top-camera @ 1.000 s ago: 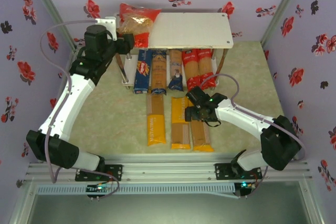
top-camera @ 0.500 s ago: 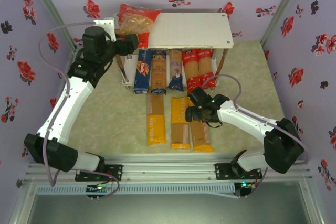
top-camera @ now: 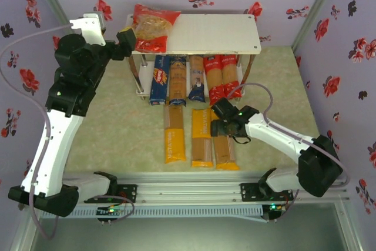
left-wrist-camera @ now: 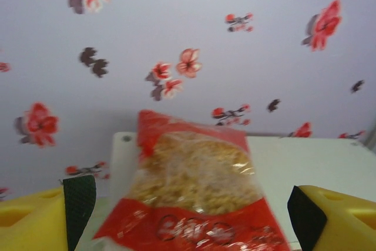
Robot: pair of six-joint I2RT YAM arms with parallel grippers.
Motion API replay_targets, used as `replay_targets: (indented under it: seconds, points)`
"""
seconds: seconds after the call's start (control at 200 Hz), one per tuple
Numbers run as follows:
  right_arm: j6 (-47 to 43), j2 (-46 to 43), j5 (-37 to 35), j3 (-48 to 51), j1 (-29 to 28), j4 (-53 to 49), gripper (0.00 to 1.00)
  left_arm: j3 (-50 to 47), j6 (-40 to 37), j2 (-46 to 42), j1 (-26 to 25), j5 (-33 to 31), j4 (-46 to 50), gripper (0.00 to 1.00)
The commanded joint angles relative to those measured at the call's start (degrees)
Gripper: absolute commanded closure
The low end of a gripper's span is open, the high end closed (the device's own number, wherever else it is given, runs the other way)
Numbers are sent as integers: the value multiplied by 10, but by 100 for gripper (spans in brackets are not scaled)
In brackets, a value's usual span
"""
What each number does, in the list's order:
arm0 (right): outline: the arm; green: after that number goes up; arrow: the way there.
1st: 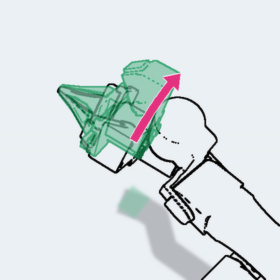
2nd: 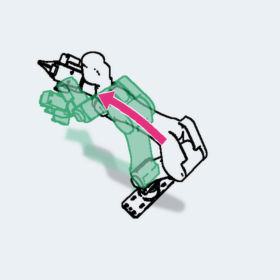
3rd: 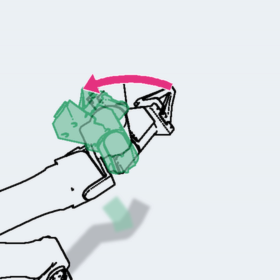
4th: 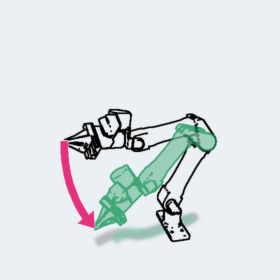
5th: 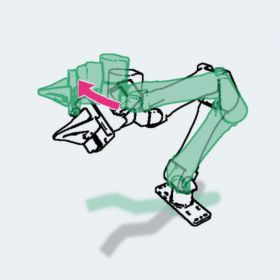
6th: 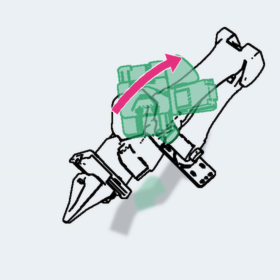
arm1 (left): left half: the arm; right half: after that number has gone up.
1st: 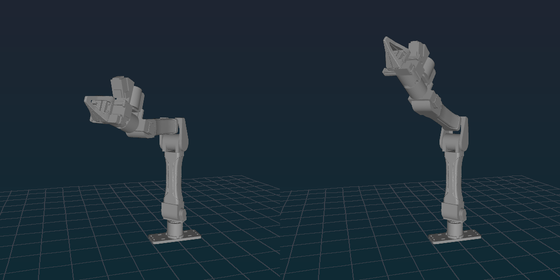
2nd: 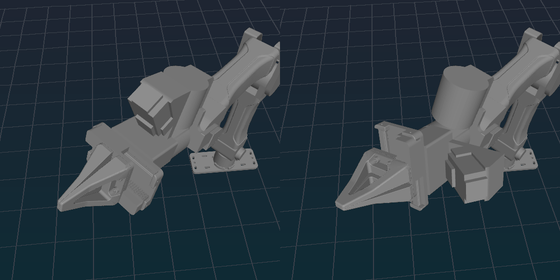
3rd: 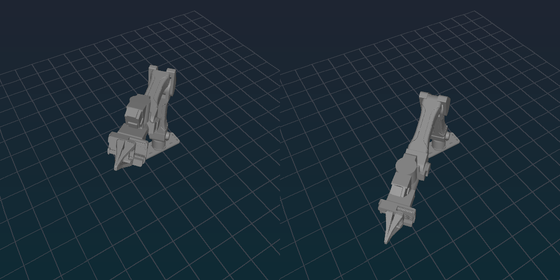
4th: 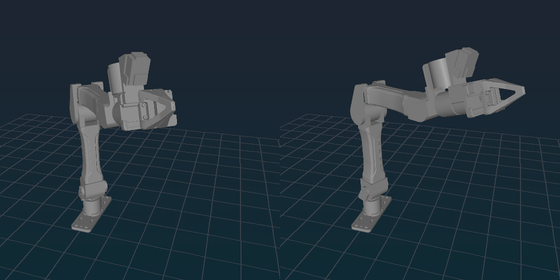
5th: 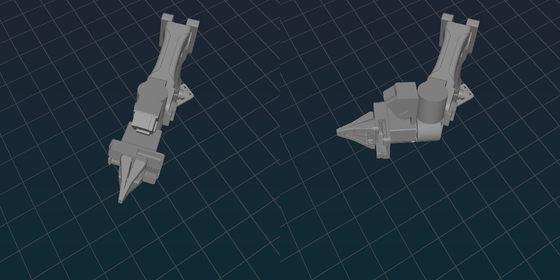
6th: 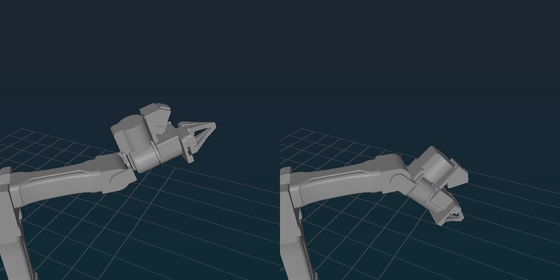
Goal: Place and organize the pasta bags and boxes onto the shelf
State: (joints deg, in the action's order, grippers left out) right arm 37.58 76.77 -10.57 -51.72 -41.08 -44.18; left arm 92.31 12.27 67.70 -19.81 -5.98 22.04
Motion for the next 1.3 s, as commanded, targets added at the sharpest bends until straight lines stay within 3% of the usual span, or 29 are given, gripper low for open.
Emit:
replay_targets:
  seconds: [0.0,0.215,0.54,0.835,1.295]
  points:
    - [4,-16,-19,-1,6,-39,8,-34,-35,-8,4,-63,128,11]
    - [36,-40,-2,46,6,-26,8,-251,54,-128,-6,19,169,20]
    - [70,6,31,73,-14,22,9,-542,245,-229,-81,36,37,24]
    - [77,40,48,76,-36,47,7,-581,253,-161,-89,53,-24,24]
    - [63,86,90,94,-38,83,7,-581,244,-136,-89,55,-48,22]
